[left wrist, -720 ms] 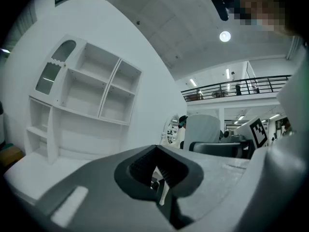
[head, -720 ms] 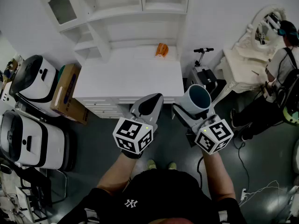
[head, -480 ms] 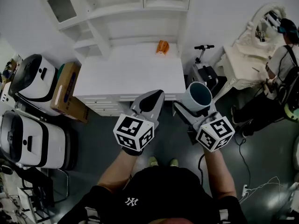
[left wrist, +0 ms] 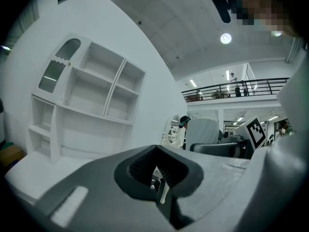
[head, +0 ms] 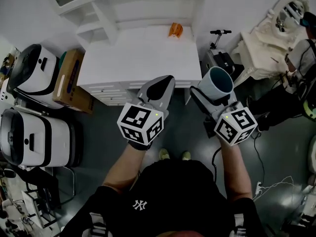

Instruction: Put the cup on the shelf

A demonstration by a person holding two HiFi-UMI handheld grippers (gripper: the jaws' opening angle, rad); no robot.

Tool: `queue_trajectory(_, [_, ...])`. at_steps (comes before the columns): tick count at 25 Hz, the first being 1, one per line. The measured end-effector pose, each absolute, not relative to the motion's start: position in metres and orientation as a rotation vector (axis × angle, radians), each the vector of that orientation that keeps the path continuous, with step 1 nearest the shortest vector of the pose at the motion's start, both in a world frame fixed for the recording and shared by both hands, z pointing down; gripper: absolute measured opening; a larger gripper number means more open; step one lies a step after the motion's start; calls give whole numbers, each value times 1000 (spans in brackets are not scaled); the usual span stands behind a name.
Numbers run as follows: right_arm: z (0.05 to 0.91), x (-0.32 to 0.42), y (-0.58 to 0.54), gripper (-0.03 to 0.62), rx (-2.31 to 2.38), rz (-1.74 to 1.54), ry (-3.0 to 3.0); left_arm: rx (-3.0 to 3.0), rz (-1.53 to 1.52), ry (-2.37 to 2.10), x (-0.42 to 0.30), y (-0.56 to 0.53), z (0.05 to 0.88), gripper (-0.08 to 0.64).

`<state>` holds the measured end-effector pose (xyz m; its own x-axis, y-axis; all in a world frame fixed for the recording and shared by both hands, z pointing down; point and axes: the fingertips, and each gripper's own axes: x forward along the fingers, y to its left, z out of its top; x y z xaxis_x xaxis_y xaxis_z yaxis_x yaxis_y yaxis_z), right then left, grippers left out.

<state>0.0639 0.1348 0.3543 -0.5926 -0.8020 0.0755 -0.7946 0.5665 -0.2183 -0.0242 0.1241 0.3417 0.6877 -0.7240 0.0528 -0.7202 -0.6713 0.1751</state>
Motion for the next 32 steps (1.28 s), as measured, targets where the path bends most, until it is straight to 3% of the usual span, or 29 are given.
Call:
queue_trajectory(18, [368, 46, 91, 388, -1463, -368, 2764, 2687, -3, -1196, -53, 92, 360, 0])
queue_trajectory(32, [369, 63, -44, 388, -1404, -269, 2847, 2682, 15, -1252, -24, -35, 363, 0])
